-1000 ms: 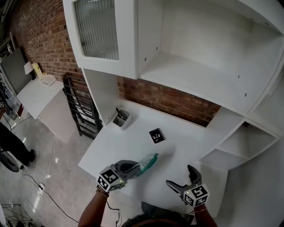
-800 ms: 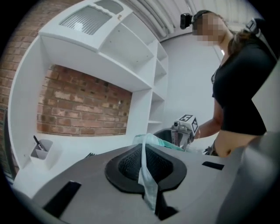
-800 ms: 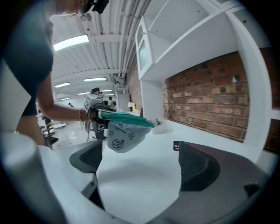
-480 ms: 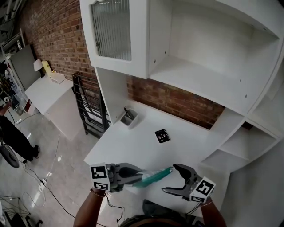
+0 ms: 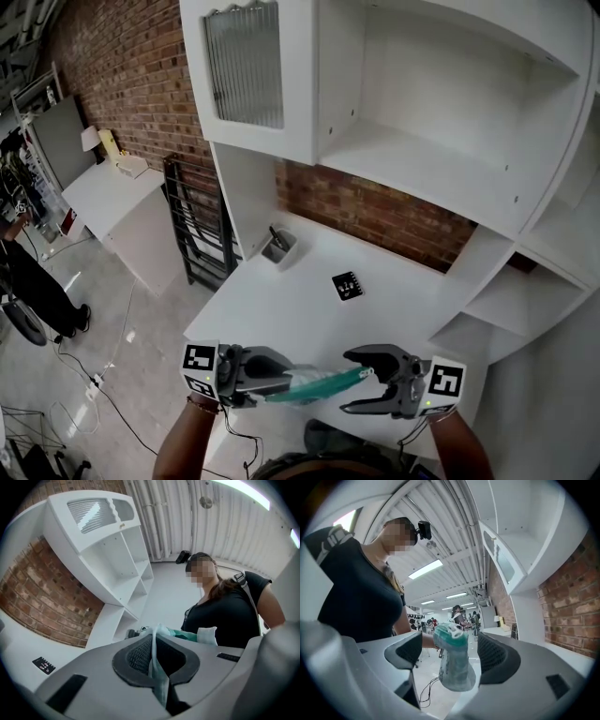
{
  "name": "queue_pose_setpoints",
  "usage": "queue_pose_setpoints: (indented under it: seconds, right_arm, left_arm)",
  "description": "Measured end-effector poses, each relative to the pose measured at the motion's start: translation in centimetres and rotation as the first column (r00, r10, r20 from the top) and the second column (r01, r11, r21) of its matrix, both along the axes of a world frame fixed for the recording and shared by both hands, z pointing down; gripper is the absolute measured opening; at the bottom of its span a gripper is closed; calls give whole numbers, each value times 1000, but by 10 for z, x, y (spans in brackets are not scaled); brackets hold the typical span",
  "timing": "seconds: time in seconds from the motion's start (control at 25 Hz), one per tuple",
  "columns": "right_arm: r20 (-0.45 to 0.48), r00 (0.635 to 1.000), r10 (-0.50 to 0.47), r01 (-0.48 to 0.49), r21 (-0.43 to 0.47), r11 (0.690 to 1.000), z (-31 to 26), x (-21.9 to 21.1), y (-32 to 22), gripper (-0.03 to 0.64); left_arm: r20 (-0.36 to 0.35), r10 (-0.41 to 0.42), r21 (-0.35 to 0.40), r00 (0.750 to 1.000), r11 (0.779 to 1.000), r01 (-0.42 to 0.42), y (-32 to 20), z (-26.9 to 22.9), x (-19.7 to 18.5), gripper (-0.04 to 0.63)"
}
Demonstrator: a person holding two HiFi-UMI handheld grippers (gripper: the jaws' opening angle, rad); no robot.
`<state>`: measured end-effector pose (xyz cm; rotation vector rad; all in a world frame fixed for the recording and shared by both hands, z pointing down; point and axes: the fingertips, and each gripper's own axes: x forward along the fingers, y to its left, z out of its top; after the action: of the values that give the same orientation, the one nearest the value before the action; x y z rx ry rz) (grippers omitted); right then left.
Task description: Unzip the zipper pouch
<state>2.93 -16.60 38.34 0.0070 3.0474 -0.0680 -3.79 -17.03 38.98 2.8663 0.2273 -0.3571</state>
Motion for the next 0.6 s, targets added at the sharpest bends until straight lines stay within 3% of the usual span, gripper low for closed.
queue_pose_setpoints:
  seconds: [0.32,0.44,0.52,0.6]
  right_arm:
    - [-8,997,-81,81,62,995,-4,-2,11,218]
    - [-11,993,-121,121,81,989,-4,-2,20,113]
    - [-10,992,-123,124,95,988,-5,-2,22,24]
    - [-5,995,-103,103,102,989,-7,-1,20,11]
  left_arm:
    - [-17,48,-4,999,999,-48,13,-7,10,11]
    - [-12,57,-22,998,998,-57,15,-4,12,11]
    - [-4,45,-34,999,998,-45,14,-1,13,11]
    - [12,3,-42,1000,999,-2,8,2,13,12]
